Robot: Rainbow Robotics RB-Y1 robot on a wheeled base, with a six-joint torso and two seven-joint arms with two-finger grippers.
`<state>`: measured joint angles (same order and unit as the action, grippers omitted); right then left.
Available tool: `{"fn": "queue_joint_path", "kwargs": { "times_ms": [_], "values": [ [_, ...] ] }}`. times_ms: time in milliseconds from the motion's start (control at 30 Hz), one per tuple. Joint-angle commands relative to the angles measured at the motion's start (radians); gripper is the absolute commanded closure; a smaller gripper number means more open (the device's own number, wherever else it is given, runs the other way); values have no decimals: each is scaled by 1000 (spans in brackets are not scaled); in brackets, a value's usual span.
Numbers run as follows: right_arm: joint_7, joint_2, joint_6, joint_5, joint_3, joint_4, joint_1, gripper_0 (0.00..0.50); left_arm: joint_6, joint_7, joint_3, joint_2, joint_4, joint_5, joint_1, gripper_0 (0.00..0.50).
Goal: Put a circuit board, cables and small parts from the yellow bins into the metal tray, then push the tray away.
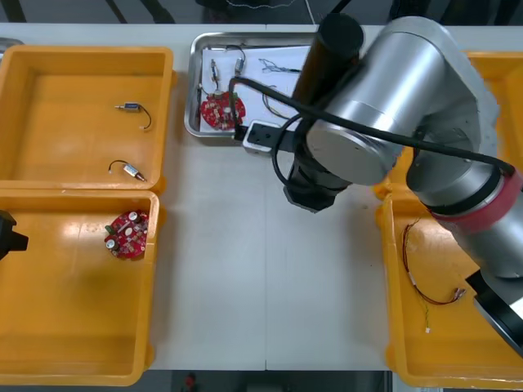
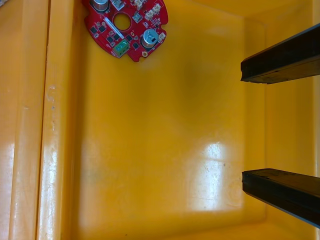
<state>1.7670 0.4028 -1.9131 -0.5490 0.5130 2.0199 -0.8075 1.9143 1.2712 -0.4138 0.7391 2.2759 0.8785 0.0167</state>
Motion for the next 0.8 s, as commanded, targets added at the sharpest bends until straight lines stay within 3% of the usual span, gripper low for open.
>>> {"fn": "queue_joint_path", "kwargs": {
  "times_ms": [33,267,500,800],
  "values": [
    [-133,-4,-7,47,-91,181,96,0,6,82,1,36,28,7,-21,0],
    [-319,18,-7,64,-180,319,198,0,6,82,1,36,28,7,-21,0],
    [-474,82,-7,58,-297,408,318,0,6,82,1,36,28,7,-21,0],
    [-566,205,-7,-54,-498,445,452,0,6,82,1,36,28,7,-21,0]
  ]
}}
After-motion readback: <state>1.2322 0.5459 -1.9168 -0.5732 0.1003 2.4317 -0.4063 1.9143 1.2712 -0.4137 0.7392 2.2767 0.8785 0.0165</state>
